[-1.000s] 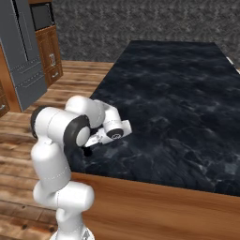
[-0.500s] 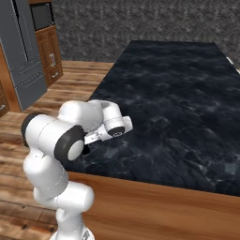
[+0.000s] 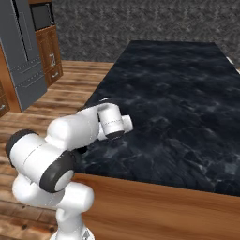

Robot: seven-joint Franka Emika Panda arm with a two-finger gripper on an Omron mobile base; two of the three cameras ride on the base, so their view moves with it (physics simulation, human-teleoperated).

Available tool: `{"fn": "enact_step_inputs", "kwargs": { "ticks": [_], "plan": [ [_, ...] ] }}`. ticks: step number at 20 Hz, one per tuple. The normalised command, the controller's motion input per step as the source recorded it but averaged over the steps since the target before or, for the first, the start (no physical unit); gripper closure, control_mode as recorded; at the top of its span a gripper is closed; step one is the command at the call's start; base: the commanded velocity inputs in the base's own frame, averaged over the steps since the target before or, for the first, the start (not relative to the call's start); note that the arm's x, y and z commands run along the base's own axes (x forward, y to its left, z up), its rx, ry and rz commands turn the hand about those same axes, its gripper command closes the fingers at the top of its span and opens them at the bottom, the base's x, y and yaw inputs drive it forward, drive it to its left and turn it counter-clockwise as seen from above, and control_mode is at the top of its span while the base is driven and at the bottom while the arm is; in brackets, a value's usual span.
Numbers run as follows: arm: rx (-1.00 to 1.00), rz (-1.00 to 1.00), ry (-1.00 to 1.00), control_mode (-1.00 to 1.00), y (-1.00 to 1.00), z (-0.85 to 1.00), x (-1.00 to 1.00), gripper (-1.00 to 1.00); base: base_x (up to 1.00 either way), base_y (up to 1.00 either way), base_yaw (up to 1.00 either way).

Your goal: Pick the bottled drink from the counter and place it in the open cabinet.

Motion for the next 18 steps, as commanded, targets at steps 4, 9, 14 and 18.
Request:
{"fn": "enact_step_inputs", "kwargs": {
  "ticks": [4,9,14,18],
  "plan": [
    [0.00,-0.19,0.00,-1.00,0.00,0.35,-0.36,1.00,0.00,0.00,0.00],
    [-0.07,-0.10,-0.03,-1.00,0.00,0.31,-0.30,1.00,0.00,0.00,0.00],
    [-0.04,-0.01,0.00,-1.00,0.00,0.34,-0.28,1.00,0.00,0.00,0.00],
    [-0.08,0.00,0.00,-1.00,0.00,0.23,-0.23,1.00,0.00,0.00,0.00]
  ]
}}
